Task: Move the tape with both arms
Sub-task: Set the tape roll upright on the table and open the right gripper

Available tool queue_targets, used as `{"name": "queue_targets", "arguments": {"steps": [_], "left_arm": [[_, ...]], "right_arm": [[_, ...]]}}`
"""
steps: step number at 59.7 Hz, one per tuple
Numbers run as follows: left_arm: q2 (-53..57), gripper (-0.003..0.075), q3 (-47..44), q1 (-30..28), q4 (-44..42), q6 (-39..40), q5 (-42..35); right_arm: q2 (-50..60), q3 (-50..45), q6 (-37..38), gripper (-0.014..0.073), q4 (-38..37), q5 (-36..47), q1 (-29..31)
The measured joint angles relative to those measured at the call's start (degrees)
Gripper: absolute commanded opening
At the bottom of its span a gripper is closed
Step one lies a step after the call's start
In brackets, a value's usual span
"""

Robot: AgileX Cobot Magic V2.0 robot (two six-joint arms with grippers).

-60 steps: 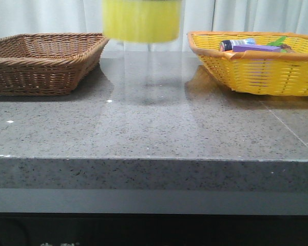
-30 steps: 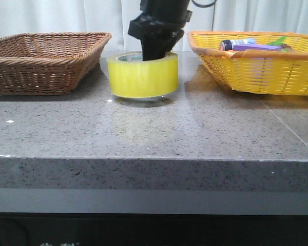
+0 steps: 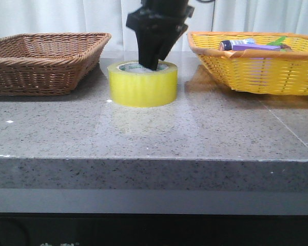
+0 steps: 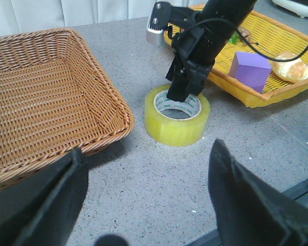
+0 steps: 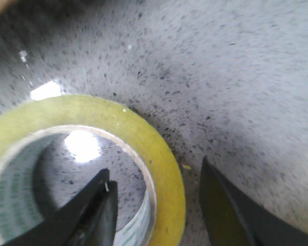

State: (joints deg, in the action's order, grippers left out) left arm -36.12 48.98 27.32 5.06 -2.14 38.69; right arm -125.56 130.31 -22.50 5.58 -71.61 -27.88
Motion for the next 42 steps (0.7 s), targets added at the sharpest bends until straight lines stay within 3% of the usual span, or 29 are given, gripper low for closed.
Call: {"name": "queue_targets", "arguments": {"steps": [14,22,42], "left_arm": [[0.0,0.0494,0.0,0.0,0.0,0.0,0.0],[0.0,0.0494,0.0,0.0,0.0,0.0,0.0],[0.0,0.0494,0.0,0.0,0.0,-0.03,0.0]], "right_arm": [[10.56,0.0,9.64,0.04,0.48,0.02,0.0],[19.6,-3.24,10.92,0.04,4.09,1.29,0.0],[44.76,-31.91,11.18,0.04,7.85,14.06,0.0]]}}
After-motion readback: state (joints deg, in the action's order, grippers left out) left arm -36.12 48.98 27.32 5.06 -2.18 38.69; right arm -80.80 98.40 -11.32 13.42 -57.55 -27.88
